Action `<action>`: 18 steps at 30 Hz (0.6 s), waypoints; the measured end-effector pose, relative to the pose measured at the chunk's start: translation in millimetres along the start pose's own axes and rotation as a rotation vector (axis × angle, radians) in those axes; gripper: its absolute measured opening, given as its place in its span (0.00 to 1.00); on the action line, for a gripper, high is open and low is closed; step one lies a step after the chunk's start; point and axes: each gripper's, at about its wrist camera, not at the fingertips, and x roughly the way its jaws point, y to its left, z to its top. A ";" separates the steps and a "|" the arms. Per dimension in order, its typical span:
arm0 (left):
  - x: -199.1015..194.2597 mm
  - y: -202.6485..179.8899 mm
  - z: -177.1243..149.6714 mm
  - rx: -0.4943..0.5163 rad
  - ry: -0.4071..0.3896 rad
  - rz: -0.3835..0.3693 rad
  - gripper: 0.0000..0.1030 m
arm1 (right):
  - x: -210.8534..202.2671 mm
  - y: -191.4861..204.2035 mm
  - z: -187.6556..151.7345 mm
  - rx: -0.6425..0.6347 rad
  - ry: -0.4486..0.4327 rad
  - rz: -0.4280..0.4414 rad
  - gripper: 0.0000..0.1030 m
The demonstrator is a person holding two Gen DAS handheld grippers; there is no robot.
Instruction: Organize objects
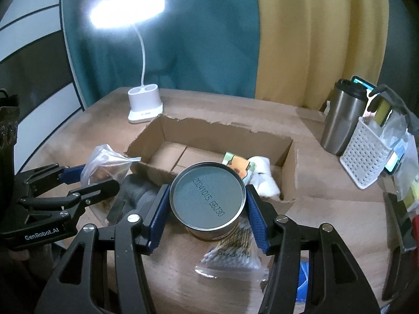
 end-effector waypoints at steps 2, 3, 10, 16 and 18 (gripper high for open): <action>1.1 -0.9 4.7 0.002 -0.005 -0.002 0.50 | -0.8 -2.0 3.5 -0.001 -0.007 -0.001 0.57; 1.8 -1.4 6.6 0.003 -0.007 -0.002 0.50 | -1.2 -2.9 5.3 -0.001 -0.009 -0.001 0.57; 9.1 -5.8 18.7 0.031 -0.015 0.002 0.50 | 0.7 -10.5 17.7 0.003 -0.029 0.000 0.57; 26.3 -5.6 29.4 0.030 0.006 0.005 0.50 | 15.0 -17.2 22.6 0.015 -0.013 0.020 0.57; 31.3 -5.0 33.9 0.026 0.010 0.005 0.50 | 20.2 -20.7 25.4 0.021 -0.008 0.025 0.57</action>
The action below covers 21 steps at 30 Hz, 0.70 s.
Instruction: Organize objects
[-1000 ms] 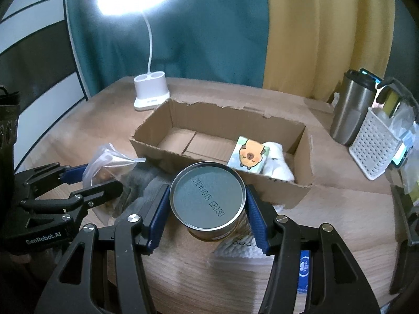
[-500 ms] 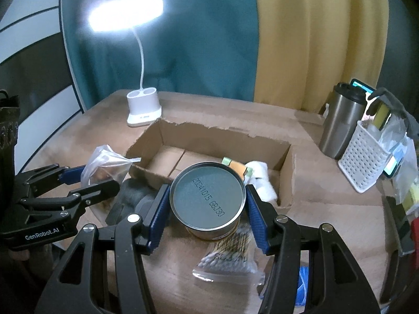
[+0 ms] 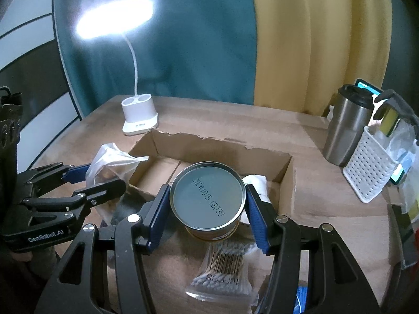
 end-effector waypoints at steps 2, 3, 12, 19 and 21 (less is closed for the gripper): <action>3.1 0.6 3.9 -0.001 -0.001 -0.001 0.50 | 2.6 -3.0 2.4 0.005 -0.001 0.000 0.57; 5.2 1.0 7.0 0.000 -0.002 -0.001 0.50 | 4.0 -4.8 3.9 0.007 -0.002 0.001 0.57; 18.2 3.0 25.8 0.001 -0.015 -0.013 0.50 | 12.7 -16.7 20.1 0.006 -0.012 -0.006 0.57; 25.8 8.7 39.2 0.004 -0.018 -0.003 0.50 | 22.4 -22.5 32.7 0.007 -0.020 -0.002 0.57; 26.7 9.8 42.8 0.002 -0.023 -0.003 0.50 | 25.2 -23.2 36.9 0.005 -0.021 0.000 0.57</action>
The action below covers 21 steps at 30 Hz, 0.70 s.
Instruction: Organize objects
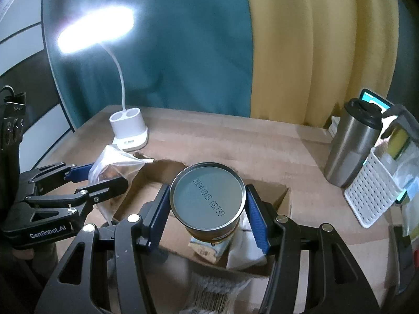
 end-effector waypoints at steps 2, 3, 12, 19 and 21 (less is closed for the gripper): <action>1.6 1.7 1.9 -0.003 -0.002 0.002 0.50 | 3.3 0.1 4.5 -0.004 -0.001 0.003 0.57; 2.8 3.4 2.8 -0.008 -0.001 0.001 0.50 | 3.7 -0.4 5.7 -0.006 -0.002 0.004 0.57; 15.7 17.0 2.0 -0.039 0.020 -0.005 0.50 | 20.6 0.2 15.6 -0.013 0.021 0.014 0.57; 23.7 24.0 2.8 -0.047 0.037 0.009 0.50 | 35.3 5.9 23.0 -0.016 0.043 0.029 0.57; 23.4 26.9 2.4 -0.056 0.033 0.008 0.50 | 38.4 8.4 26.0 -0.016 0.045 0.033 0.57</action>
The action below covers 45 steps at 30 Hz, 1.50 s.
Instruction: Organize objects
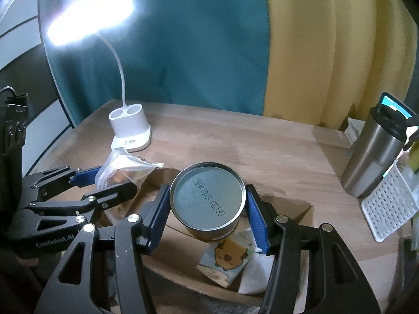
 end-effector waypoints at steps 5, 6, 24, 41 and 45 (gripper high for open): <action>2.9 8.8 0.5 -0.013 0.002 0.010 0.50 | 13.5 6.4 4.2 -0.011 0.028 0.011 0.57; 3.7 10.9 0.7 -0.015 0.002 0.013 0.50 | 15.5 7.5 5.0 -0.012 0.030 0.014 0.57; 21.1 10.7 -1.6 -0.033 0.043 -0.004 0.50 | 62.6 -1.5 -4.1 -0.008 0.129 -0.013 0.57; 40.0 -13.2 -9.2 -0.023 0.104 -0.006 0.50 | 57.8 -19.9 -21.7 0.005 0.130 -0.043 0.57; 47.3 -19.5 -12.7 -0.024 0.127 -0.011 0.50 | 53.7 -24.0 -23.4 0.002 0.118 -0.055 0.57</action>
